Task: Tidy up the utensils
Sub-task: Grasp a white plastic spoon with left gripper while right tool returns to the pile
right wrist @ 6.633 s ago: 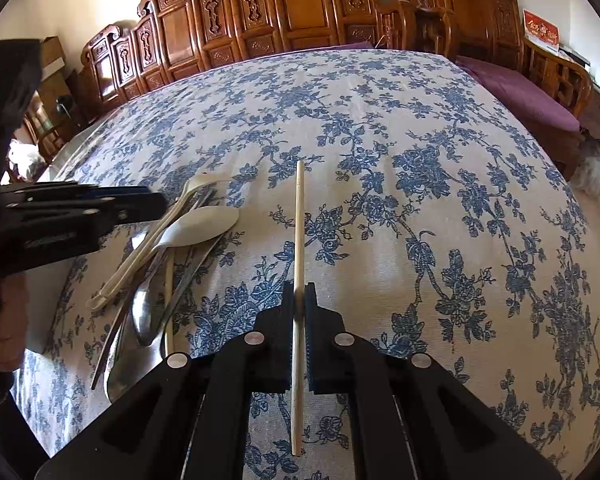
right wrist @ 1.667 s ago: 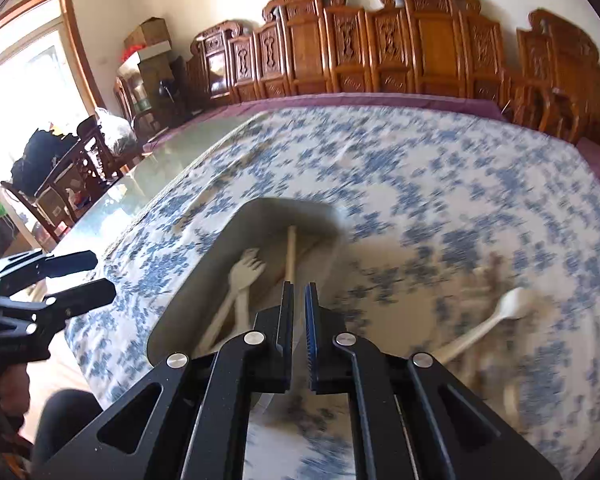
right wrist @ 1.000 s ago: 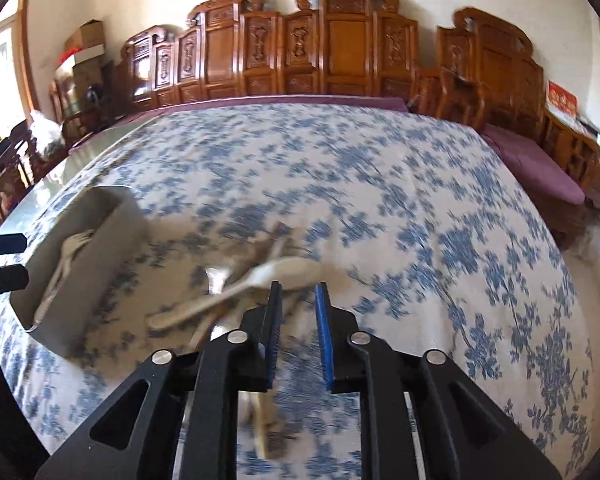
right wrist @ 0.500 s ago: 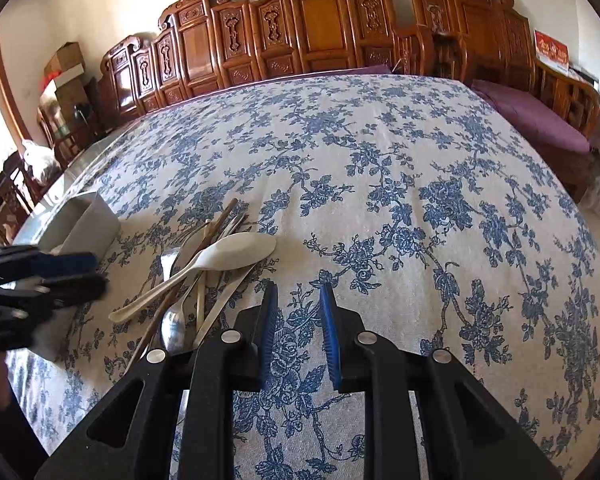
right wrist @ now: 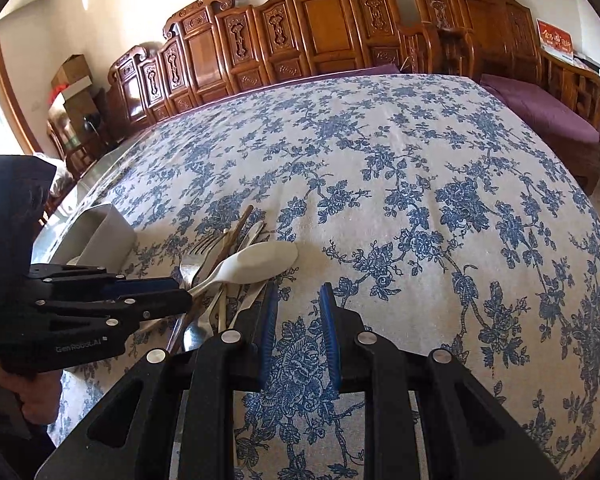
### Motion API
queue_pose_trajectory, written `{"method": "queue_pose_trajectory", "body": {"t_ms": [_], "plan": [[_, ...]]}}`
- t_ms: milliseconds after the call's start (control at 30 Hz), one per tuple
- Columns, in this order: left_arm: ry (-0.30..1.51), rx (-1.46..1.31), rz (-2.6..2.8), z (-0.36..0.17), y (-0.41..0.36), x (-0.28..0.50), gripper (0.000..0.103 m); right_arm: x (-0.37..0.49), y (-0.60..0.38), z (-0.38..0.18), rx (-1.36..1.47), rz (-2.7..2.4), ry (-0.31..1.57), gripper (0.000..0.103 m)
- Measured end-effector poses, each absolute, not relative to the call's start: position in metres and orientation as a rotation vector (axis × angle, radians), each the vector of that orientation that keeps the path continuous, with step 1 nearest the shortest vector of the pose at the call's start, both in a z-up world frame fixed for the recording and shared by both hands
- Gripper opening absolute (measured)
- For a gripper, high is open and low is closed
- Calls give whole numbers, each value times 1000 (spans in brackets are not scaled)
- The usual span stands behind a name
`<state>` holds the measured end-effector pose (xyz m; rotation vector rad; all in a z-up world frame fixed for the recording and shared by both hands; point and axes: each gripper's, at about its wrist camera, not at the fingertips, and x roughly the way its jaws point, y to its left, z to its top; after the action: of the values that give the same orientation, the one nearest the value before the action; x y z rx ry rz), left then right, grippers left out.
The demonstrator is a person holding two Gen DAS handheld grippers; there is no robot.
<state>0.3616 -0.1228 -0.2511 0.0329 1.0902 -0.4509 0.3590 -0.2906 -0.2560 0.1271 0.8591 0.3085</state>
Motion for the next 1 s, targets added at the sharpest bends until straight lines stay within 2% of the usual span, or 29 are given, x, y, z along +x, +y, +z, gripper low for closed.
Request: {"method": "queue_pose_trajectory", "body": {"t_ms": [200, 267, 333, 1000], "plan": [[1111, 14, -473, -256, -119, 356, 19, 359, -291, -256, 127, 308, 861, 24], [1111, 13, -479, -255, -119, 354, 10, 359, -290, -257, 125, 308, 863, 24], [1106, 21, -475, -253, -120, 352, 8, 358, -289, -258, 123, 307, 863, 24], [956, 23, -430, -205, -102, 311, 8, 357, -280, -261, 112, 313, 869, 24]]}}
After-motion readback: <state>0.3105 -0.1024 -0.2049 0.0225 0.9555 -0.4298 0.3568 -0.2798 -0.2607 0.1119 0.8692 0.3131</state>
